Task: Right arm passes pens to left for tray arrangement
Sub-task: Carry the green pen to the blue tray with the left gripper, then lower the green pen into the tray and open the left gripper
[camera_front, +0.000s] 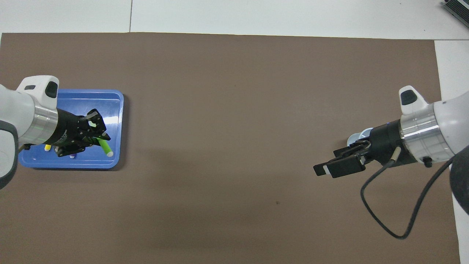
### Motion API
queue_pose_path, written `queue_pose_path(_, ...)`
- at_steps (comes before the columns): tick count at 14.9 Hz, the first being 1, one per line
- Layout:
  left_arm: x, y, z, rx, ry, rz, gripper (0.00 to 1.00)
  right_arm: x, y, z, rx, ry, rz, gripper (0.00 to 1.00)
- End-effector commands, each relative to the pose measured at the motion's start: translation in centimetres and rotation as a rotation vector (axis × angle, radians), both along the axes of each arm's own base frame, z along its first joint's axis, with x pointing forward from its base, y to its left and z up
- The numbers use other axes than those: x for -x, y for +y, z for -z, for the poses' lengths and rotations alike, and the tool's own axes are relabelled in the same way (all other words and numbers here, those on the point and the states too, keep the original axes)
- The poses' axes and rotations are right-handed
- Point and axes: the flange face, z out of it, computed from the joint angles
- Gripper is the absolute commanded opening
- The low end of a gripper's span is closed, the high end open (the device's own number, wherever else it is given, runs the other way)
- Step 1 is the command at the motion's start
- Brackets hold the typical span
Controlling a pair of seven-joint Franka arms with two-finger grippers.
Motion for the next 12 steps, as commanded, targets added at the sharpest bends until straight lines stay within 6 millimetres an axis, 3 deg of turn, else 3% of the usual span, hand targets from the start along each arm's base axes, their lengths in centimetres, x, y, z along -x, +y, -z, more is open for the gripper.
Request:
queue_pose_path(1, -1.1, 1.8, 2.8, -0.081, -0.005, 0.241, 0.00, -1.0, -2.0, -0.8, 0.146, -0.061, 0.013, 1.00)
queue_pose_path(4, -3.1, 5.5, 6.1, -0.127, -0.024, 0.418, 0.00, -1.6, -3.0, -1.6, 0.298, -0.136, 0.007, 1.00)
queue_pose_path(8, -5.7, 6.6, 10.4, -0.153, -0.070, 0.638, 0.00, -2.0, -4.3, -2.4, 0.390, -0.136, 0.093, 1.00)
queue_pose_path(10, -6.3, 6.8, 12.8, -0.169, -0.054, 0.726, 0.00, -2.1, -5.0, -2.5, 0.443, -0.139, 0.109, 1.00)
queue_pose_path(12, -6.5, 6.7, 13.9, -0.157, -0.061, 0.771, 0.00, -2.1, -5.7, -2.6, 0.479, -0.140, 0.126, 1.00)
